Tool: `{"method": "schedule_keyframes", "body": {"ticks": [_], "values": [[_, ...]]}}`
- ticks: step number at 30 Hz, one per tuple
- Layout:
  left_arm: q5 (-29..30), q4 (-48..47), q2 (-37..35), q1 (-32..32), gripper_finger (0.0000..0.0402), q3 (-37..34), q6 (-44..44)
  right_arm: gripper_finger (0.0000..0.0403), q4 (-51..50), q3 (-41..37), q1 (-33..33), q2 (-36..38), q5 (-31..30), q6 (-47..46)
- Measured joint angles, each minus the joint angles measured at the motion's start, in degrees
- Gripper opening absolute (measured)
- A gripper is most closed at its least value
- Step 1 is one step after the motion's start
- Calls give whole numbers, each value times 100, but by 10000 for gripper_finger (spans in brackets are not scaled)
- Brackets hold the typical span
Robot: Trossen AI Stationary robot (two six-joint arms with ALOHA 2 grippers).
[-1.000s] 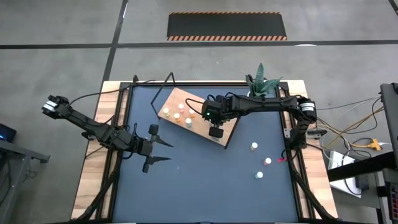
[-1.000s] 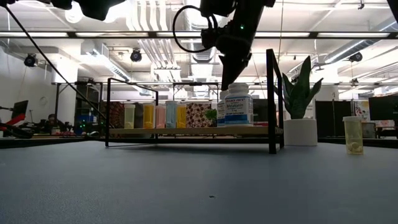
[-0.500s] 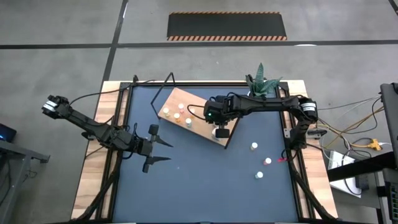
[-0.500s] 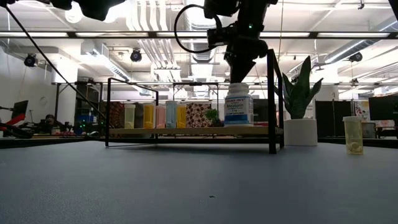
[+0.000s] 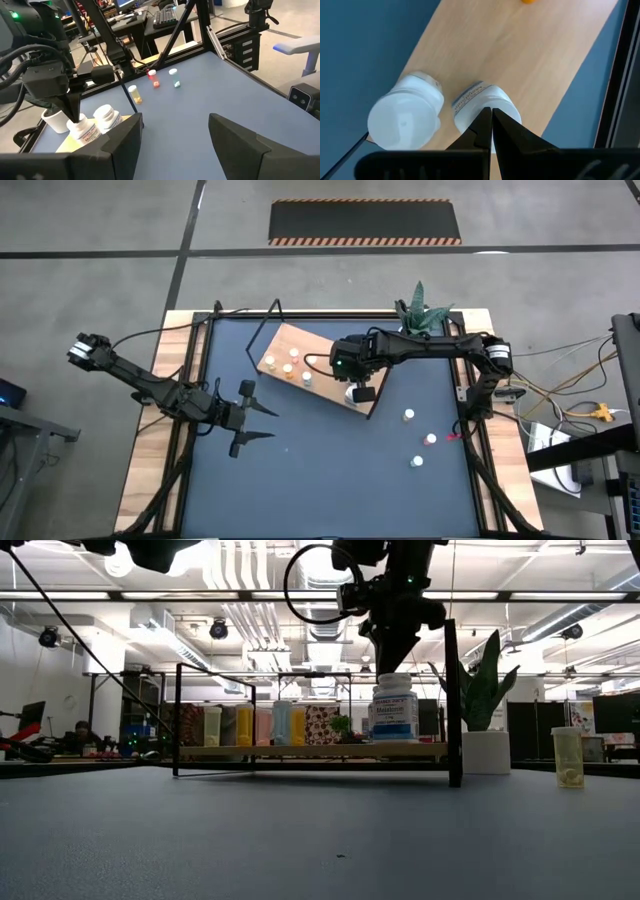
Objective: Pick and place medicine bottles onto shelf by color
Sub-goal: Put the white pill bottle on the shelf
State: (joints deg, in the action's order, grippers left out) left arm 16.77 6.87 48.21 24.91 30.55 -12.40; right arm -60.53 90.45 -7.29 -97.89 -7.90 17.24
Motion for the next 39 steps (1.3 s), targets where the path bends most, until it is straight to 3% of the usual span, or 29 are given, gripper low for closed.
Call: {"method": "schedule_keyframes", "body": {"ticks": [14, 28, 39], "values": [[1, 2, 2, -4, 212, 0, -2, 9, -100, 549, -27, -4, -112, -492], [1, -2, -2, -2, 212, 0, -2, 9, -403, 514, -149, -245, -113, -1261], [1, -11, 0, 2, 212, 0, -1, 9, -665, 509, -149, -255, -105, -1324]]}}
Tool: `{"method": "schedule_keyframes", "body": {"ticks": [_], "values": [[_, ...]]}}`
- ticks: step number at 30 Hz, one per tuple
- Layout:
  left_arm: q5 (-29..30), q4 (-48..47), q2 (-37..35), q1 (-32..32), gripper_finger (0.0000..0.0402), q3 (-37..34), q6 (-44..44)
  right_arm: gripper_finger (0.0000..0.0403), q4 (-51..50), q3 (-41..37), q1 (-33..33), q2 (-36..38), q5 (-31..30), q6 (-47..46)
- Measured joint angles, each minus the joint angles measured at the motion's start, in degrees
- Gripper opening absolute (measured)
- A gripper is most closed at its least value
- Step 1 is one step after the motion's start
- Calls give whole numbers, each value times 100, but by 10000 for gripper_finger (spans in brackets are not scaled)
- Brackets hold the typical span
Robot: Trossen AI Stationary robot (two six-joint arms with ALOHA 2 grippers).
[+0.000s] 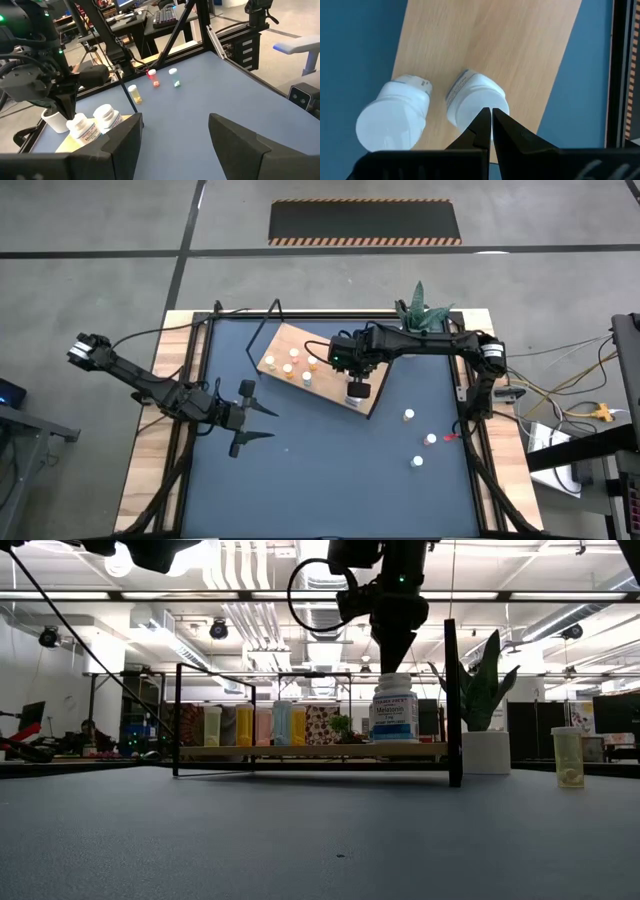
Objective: Pick and place medicine bottles onto shelf by color
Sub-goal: Put the white pill bottle on the shelf
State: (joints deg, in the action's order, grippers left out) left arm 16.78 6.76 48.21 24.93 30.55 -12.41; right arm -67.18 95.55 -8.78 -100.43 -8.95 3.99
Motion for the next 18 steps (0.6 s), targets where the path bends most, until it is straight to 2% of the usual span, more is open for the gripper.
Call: {"method": "schedule_keyframes", "body": {"ticks": [18], "values": [[0, 7, 4, -2, 212, 0, 1, 9, -15, -96, 0, -25, 9, -35]]}}
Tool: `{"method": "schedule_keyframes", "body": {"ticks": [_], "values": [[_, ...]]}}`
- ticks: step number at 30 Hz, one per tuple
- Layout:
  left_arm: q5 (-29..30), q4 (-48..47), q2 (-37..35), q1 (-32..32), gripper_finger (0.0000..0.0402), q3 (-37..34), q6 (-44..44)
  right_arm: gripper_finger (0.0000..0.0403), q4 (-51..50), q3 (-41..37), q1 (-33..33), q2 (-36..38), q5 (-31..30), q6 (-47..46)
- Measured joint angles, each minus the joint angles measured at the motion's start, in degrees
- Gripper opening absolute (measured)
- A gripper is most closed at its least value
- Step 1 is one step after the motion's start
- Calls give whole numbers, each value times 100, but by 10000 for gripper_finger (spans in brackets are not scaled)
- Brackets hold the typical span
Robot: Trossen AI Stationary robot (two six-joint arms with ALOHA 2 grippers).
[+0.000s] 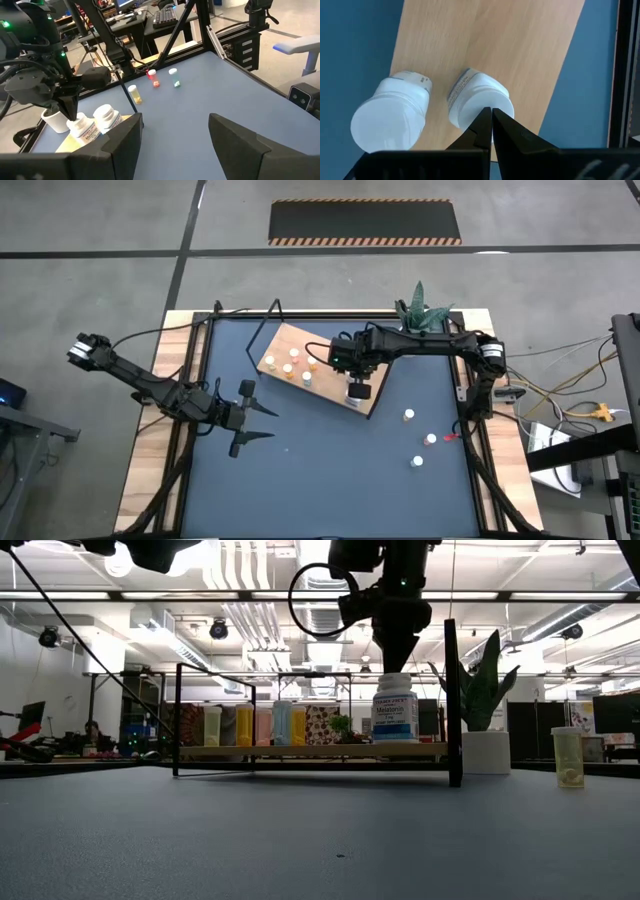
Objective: Pick and place medicine bottles onto shelf by color
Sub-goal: Put the white pill bottle on the shelf
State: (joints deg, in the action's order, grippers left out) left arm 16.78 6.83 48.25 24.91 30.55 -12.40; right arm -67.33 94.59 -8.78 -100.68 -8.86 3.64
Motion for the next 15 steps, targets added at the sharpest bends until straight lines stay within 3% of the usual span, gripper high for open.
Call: {"method": "schedule_keyframes", "body": {"ticks": [15], "values": [[0, 0, 0, -4, 212, 0, 0, 9, -288, -9, 0, 48, 85, 485]]}}
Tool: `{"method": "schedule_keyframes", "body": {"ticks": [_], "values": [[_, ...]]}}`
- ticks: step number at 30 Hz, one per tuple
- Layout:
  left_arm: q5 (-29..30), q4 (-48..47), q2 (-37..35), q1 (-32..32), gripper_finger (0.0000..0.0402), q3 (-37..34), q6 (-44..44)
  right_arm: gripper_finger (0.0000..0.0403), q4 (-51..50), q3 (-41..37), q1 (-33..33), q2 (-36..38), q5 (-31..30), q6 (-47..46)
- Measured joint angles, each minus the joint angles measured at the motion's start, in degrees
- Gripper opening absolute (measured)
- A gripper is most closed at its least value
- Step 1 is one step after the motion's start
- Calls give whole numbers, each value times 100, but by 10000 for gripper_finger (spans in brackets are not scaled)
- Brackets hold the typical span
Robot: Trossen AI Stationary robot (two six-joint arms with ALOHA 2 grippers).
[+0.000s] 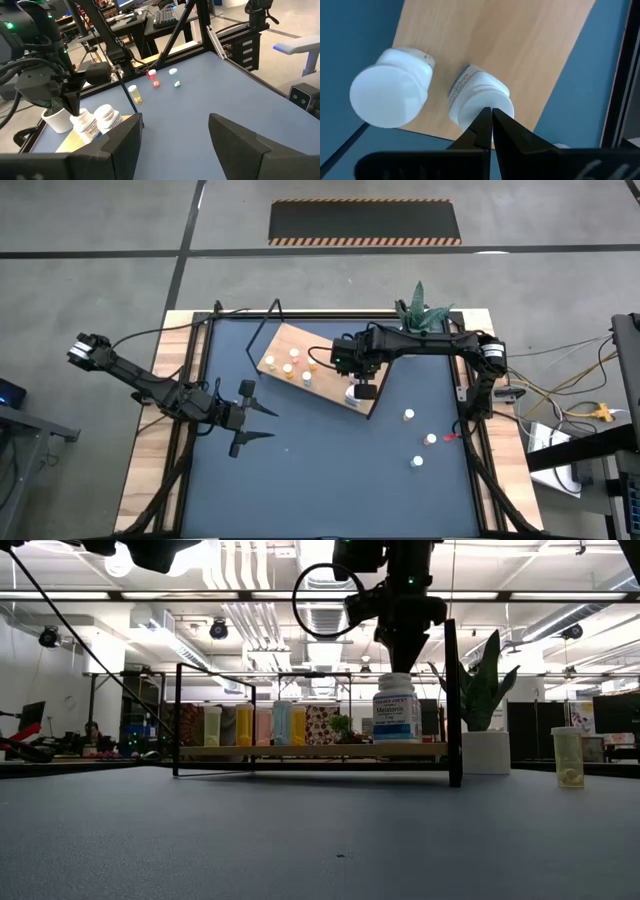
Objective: Pick and place medicine bottles onto shelf by color
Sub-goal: Put the white pill bottle on the shelf
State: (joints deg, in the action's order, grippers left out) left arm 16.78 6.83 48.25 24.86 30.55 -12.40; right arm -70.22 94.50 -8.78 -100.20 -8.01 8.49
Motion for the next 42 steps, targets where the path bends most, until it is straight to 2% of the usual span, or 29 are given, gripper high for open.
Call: {"method": "schedule_keyframes", "body": {"ticks": [11, 16, 26, 42], "values": [[0, 0, -4, 2, 212, 0, 0, 9, -2, 0, 0, 13, 131, 491], [0, -2, -4, 2, 212, 0, 0, 9, -4, 0, 2, 23, 371, 798], [0, -1, -4, 2, 212, 0, 0, 9, -26, 0, 15, 37, 401, 1170], [0, -2, -4, 7, 212, 0, -2, 9, -37, 273, 26, 44, 352, 1150]]}}
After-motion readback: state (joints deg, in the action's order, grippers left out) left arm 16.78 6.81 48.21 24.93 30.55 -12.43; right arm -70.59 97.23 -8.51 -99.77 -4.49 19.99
